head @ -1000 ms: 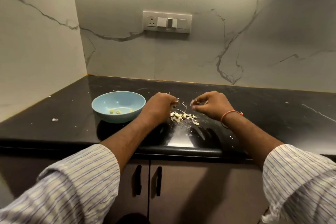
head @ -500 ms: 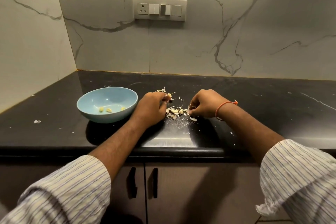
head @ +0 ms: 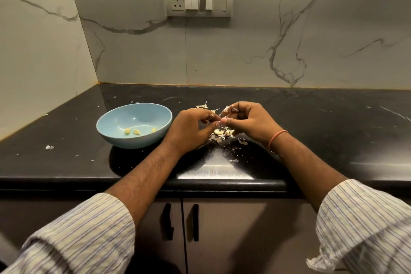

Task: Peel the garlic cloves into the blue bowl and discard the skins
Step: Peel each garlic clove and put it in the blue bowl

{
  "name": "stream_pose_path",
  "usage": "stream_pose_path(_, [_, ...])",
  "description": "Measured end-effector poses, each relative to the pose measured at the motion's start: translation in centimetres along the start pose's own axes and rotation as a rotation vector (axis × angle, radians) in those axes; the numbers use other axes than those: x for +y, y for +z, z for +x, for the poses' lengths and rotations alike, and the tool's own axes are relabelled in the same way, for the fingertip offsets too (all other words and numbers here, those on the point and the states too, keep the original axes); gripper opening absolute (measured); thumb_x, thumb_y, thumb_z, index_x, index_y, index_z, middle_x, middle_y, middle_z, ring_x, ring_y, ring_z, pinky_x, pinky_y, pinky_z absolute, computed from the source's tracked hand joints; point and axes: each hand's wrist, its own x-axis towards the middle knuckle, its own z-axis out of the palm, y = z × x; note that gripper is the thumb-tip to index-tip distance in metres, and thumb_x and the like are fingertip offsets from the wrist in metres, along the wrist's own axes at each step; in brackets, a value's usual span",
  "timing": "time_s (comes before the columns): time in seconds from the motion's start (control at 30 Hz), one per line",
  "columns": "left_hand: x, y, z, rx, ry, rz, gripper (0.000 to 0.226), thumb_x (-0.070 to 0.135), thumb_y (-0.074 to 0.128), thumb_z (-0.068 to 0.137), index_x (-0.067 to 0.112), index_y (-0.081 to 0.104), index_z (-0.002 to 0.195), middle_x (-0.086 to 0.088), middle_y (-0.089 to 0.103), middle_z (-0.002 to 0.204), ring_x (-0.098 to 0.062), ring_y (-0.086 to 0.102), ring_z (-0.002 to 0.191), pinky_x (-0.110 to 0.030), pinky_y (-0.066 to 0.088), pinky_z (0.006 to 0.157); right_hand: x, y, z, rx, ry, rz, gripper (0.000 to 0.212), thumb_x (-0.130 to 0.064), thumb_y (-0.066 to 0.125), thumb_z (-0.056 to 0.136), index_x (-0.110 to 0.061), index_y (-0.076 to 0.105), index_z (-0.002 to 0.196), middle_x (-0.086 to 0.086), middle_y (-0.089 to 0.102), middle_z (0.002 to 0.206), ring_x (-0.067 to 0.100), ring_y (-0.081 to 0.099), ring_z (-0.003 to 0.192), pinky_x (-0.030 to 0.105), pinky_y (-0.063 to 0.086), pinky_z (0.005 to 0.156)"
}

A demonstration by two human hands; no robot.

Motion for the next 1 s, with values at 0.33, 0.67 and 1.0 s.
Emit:
stream_pose_path(0.33, [-0.8, 0.4, 0.2, -0.011, -0.085, -0.091, 0.014, 0.022, 0.072, 0.100, 0.013, 0.078, 0.108, 0.006, 0.077, 0.090, -0.005, 0.069, 0.079, -0.024, 0.055, 0.071, 0.6, 0.0, -0.4, -0.011, -0.113, 0.072, 0.026, -0.009, 0.078, 0.092, -0.007, 0.078, 0.118, 0.007, 0.081, 0.102, 0.011, 0.073, 0.084, 0.026, 0.061, 0.071])
stream_pose_path(0.67, [-0.5, 0.2, 0.0, -0.014, -0.094, -0.089, 0.019, 0.034, 0.076, 0.097, 0.016, 0.080, 0.104, 0.010, 0.077, 0.088, -0.003, 0.070, 0.078, -0.012, 0.051, 0.070, 0.5, -0.1, -0.4, 0.004, -0.145, 0.030, 0.022, -0.016, 0.081, 0.091, -0.003, 0.076, 0.108, 0.015, 0.078, 0.098, 0.019, 0.074, 0.085, 0.031, 0.063, 0.076])
stream_pose_path(1.0, [-0.9, 0.5, 0.2, -0.030, -0.129, -0.110, 0.014, 0.026, 0.073, 0.100, 0.017, 0.078, 0.109, 0.009, 0.077, 0.094, -0.007, 0.072, 0.085, -0.021, 0.060, 0.078, -3.5, -5.6, 1.6, -0.105, 0.008, -0.763, 0.014, -0.029, 0.083, 0.088, -0.021, 0.082, 0.098, -0.011, 0.076, 0.086, -0.001, 0.070, 0.083, 0.019, 0.054, 0.078])
